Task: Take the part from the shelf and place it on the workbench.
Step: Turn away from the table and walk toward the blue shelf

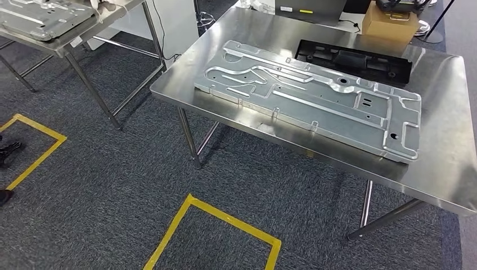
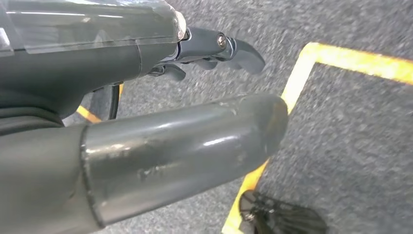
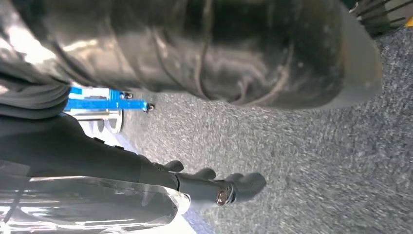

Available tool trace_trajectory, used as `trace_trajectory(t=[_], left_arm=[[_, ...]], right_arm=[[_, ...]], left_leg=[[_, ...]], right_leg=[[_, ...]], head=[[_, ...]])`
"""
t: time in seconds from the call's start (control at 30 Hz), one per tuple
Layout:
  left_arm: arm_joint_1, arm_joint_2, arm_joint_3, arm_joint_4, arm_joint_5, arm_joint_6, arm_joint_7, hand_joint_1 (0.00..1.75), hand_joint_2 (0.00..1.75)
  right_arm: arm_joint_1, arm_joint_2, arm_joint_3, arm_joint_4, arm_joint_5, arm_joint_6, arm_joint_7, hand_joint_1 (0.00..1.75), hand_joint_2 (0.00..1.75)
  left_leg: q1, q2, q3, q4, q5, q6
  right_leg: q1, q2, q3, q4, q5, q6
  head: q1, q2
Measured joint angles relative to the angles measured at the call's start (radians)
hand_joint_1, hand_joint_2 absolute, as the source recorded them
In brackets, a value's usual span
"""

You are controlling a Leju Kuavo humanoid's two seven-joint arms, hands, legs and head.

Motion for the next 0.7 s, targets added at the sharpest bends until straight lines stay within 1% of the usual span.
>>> trace_trajectory(t=[0.03,0.07,0.1,0.13,0.17,0.2,0.23,0.27,0.3,0.33,0.37,0.4,0.43,0.47,0.5,0.53,0.57,0.6,0.63,0.67,0.7], left_arm=[[0.002,0.0,0.0,0.0,0.0,0.0,0.0,0.0,0.0],[0.001,-0.001,0.0,0.0,-0.001,0.0,0.0,0.0,0.0],[0.0,-0.001,0.0,0.0,-0.001,0.001,0.0,0.0,0.0],[-0.002,-0.001,0.0,0.0,-0.001,0.001,0.0,0.0,0.0],[-0.003,-0.001,0.0,0.0,-0.001,0.001,0.0,0.0,0.0],[-0.003,0.0,0.0,0.0,-0.001,0.002,0.0,0.0,0.0],[-0.001,0.0,0.0,0.0,-0.001,0.002,0.001,0.0,0.0],[0.0,0.0,0.0,0.0,-0.001,0.002,0.001,0.0,0.0],[0.001,0.0,0.0,0.0,-0.001,0.002,0.001,0.0,0.0],[0.0,0.0,0.0,0.0,-0.001,0.002,0.001,0.0,0.0],[-0.002,0.0,0.0,0.0,-0.001,0.002,0.001,0.0,0.0],[-0.004,0.0,0.0,0.0,-0.001,0.002,0.001,0.0,0.0],[-0.005,0.0,0.0,0.0,-0.001,0.002,0.001,0.0,0.0],[-0.004,0.0,0.0,0.0,-0.001,0.002,0.001,0.0,0.0],[-0.002,0.0,0.0,0.0,-0.001,0.002,0.001,0.0,0.0],[0.001,0.0,0.0,0.0,-0.001,0.002,0.002,0.0,0.0],[0.001,0.0,0.0,0.0,-0.001,0.002,0.002,0.0,0.0],[-0.001,0.0,0.0,0.0,-0.001,0.002,0.002,0.0,0.0],[-0.003,0.0,0.0,0.0,-0.001,0.002,0.003,0.0,0.0],[-0.005,0.0,0.0,0.0,-0.001,0.002,0.003,0.0,0.0],[-0.005,0.0,0.0,0.0,0.0,0.002,0.003,0.0,0.0]], right_arm=[[-0.001,0.0,0.0,0.0,0.002,0.005,-0.002,0.0,0.0],[-0.001,0.0,0.0,0.0,0.003,0.009,-0.003,0.0,0.0],[0.001,-0.001,0.0,0.0,0.005,0.013,-0.003,0.0,0.0],[0.002,-0.001,0.0,0.0,0.007,0.017,-0.002,0.0,0.0],[0.003,-0.002,0.0,0.0,0.01,0.019,-0.002,0.0,0.0],[0.003,-0.002,0.0,0.001,0.012,0.021,-0.001,0.0,0.0],[0.002,-0.003,0.0,0.001,0.014,0.022,0.0,0.0,0.0],[0.002,-0.003,0.0,0.001,0.015,0.022,0.0,0.0,0.0],[0.001,-0.003,0.0,0.001,0.016,0.022,0.001,0.0,0.0],[0.0,-0.004,0.0,0.001,0.016,0.022,0.001,0.0,0.0],[0.0,-0.004,0.0,0.001,0.017,0.022,0.001,0.0,0.0],[0.0,-0.004,0.0,0.001,0.017,0.022,0.001,0.0,0.0],[-0.001,-0.004,0.0,0.001,0.017,0.022,0.002,0.0,0.0],[-0.002,-0.004,0.0,0.001,0.017,0.022,0.002,0.0,0.0],[-0.004,-0.004,0.0,0.001,0.017,0.022,0.002,0.0,0.0],[-0.005,-0.005,0.0,0.001,0.017,0.022,0.003,0.0,0.0],[-0.006,-0.005,0.0,0.001,0.018,0.023,0.004,0.0,0.0],[-0.005,-0.006,0.0,0.002,0.019,0.025,0.005,0.0,0.0],[-0.004,-0.006,0.0,0.002,0.02,0.026,0.008,0.0,0.0],[-0.003,-0.006,0.0,0.004,0.023,0.028,0.012,0.0,0.0],[-0.002,-0.006,0.001,0.005,0.026,0.029,0.017,0.0,0.0]], left_leg=[[0.0,0.015,-0.007,0.012,-0.009,-0.005],[0.0,0.037,-0.022,0.043,-0.03,-0.009],[0.001,0.064,-0.046,0.096,-0.062,-0.011],[0.001,0.082,-0.076,0.163,-0.097,-0.015],[0.001,0.089,-0.104,0.227,-0.126,-0.018],[0.001,0.092,-0.121,0.27,-0.138,-0.02],[0.001,0.094,-0.119,0.275,-0.13,-0.02],[0.001,0.098,-0.097,0.239,-0.106,-0.019],[0.001,0.11,-0.057,0.17,-0.071,-0.016],[-0.003,0.133,-0.017,0.098,-0.047,-0.013],[-0.007,0.153,0.014,0.038,-0.03,-0.007],[-0.012,0.168,0.031,0.004,-0.024,-0.002],[-0.016,0.173,0.032,-0.006,-0.028,0.003],[-0.017,0.163,0.028,-0.007,-0.025,0.008],[-0.015,0.154,0.027,-0.01,-0.023,0.013],[-0.012,0.144,0.027,-0.012,-0.02,0.019],[-0.009,0.135,0.026,-0.015,-0.016,0.026],[-0.007,0.125,0.026,-0.017,-0.013,0.032],[-0.008,0.113,0.023,-0.017,-0.011,0.036],[-0.008,0.102,0.021,-0.016,-0.009,0.038],[-0.009,0.089,0.02,-0.016,-0.009,0.039]], right_leg=[[-0.001,-0.011,0.001,-0.005,0.004,-0.007],[-0.002,-0.024,0.002,-0.01,0.007,-0.014],[-0.001,-0.038,0.001,-0.012,0.009,-0.018],[0.001,-0.051,-0.001,-0.012,0.009,-0.021],[0.003,-0.065,-0.003,-0.012,0.009,-0.022],[0.005,-0.079,-0.005,-0.011,0.009,-0.022],[0.006,-0.091,-0.005,-0.01,0.008,-0.022],[0.006,-0.102,-0.004,-0.01,0.007,-0.022],[0.007,-0.113,-0.002,-0.009,0.005,-0.021],[0.009,-0.124,0.001,-0.009,0.003,-0.018],[0.012,-0.134,0.003,-0.007,0.001,-0.015],[0.015,-0.144,0.004,-0.007,-0.001,-0.011],[0.017,-0.153,0.004,-0.006,-0.002,-0.008],[0.018,-0.162,0.006,-0.006,-0.002,-0.004],[0.017,-0.163,0.007,-0.004,-0.005,0.0],[0.016,-0.147,0.004,0.005,-0.015,0.006],[0.014,-0.121,-0.006,0.033,-0.037,0.01],[0.011,-0.09,-0.028,0.08,-0.069,0.014],[0.009,-0.065,-0.058,0.145,-0.104,0.015],[0.008,-0.053,-0.091,0.213,-0.134,0.016],[0.008,-0.048,-0.116,0.263,-0.147,0.016]], head=[[-0.001,0.0],[-0.002,0.0],[-0.002,0.0],[-0.003,0.0],[-0.003,0.0],[-0.003,0.0],[-0.003,0.0],[-0.003,0.0],[-0.003,0.0],[-0.003,0.0],[-0.003,0.0],[-0.003,0.0],[-0.003,0.0],[-0.003,0.0],[-0.003,0.0],[-0.003,0.0],[-0.003,0.0],[-0.002,0.0],[-0.002,0.0],[-0.002,0.0],[-0.002,0.0]])
